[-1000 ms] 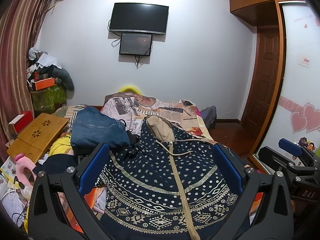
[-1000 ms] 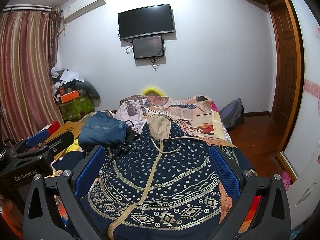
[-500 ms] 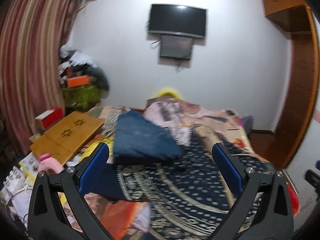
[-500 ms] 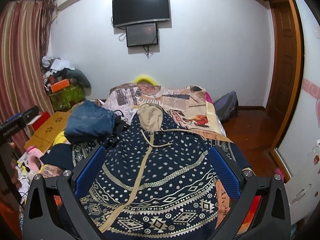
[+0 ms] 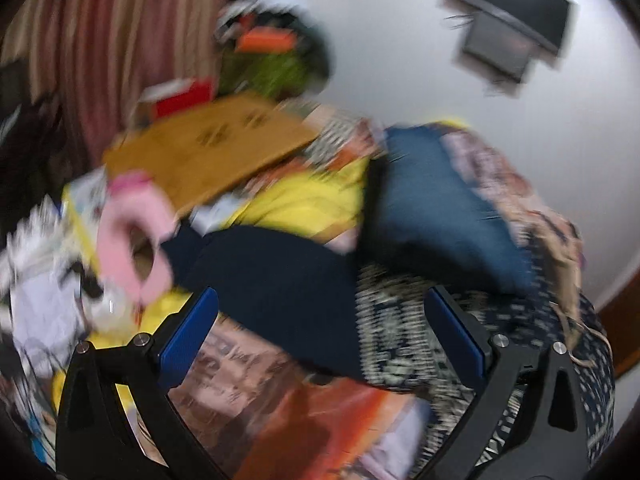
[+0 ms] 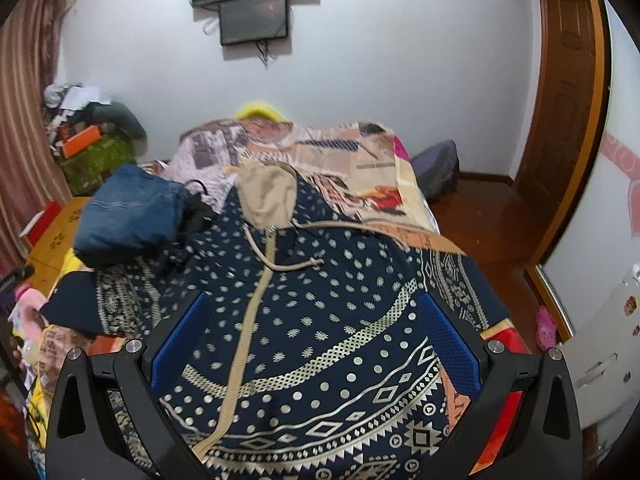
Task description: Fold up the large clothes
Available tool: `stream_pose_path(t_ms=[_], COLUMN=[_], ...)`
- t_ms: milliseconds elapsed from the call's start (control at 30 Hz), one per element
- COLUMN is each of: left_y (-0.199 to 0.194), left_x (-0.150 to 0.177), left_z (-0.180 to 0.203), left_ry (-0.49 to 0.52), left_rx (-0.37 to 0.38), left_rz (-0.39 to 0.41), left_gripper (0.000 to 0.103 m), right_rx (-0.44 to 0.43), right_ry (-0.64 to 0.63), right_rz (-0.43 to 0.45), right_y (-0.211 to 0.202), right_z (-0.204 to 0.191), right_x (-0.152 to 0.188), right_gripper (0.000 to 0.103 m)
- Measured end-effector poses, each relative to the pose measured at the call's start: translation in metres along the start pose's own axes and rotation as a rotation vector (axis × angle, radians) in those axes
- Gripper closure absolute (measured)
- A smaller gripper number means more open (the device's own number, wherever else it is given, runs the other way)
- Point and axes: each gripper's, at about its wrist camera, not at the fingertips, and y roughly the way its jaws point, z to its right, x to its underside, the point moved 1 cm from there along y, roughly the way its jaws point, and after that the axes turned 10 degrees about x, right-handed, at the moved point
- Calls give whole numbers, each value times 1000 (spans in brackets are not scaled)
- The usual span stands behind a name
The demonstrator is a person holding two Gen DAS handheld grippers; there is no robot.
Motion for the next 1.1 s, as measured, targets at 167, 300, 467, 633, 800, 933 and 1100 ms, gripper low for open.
stream_pose_path(t_ms=[167, 300, 467, 633, 800, 933, 1100], left_y=[51, 80, 97, 107, 113, 94, 47], left_x=[18, 27, 23, 10, -3, -16, -43], left_z=[-75, -109, -127, -134, -129, -104, -46], left_ry=[-260, -416, -485, -466, -359, -234, -57], left_rx=[2, 81, 130, 116, 35, -4, 37], left_rz=[-126, -180, -189, -185, -204, -153, -28], left_gripper=[0, 4, 9, 42, 81, 95, 96], right_rx=[0, 2, -12, -20, -20, -18, -20], right_ry=[11, 11, 15, 4, -2, 4, 7], right_rz=[-70, -110, -145, -154, -152, -151, -138], right_y=[23, 36, 48, 54, 55, 53, 48], right_z=[-2, -7, -10, -17, -17, -14, -8], right_x=[1, 2, 2, 1, 1, 1, -1], right_gripper=[0, 0, 0, 0, 0, 0, 0])
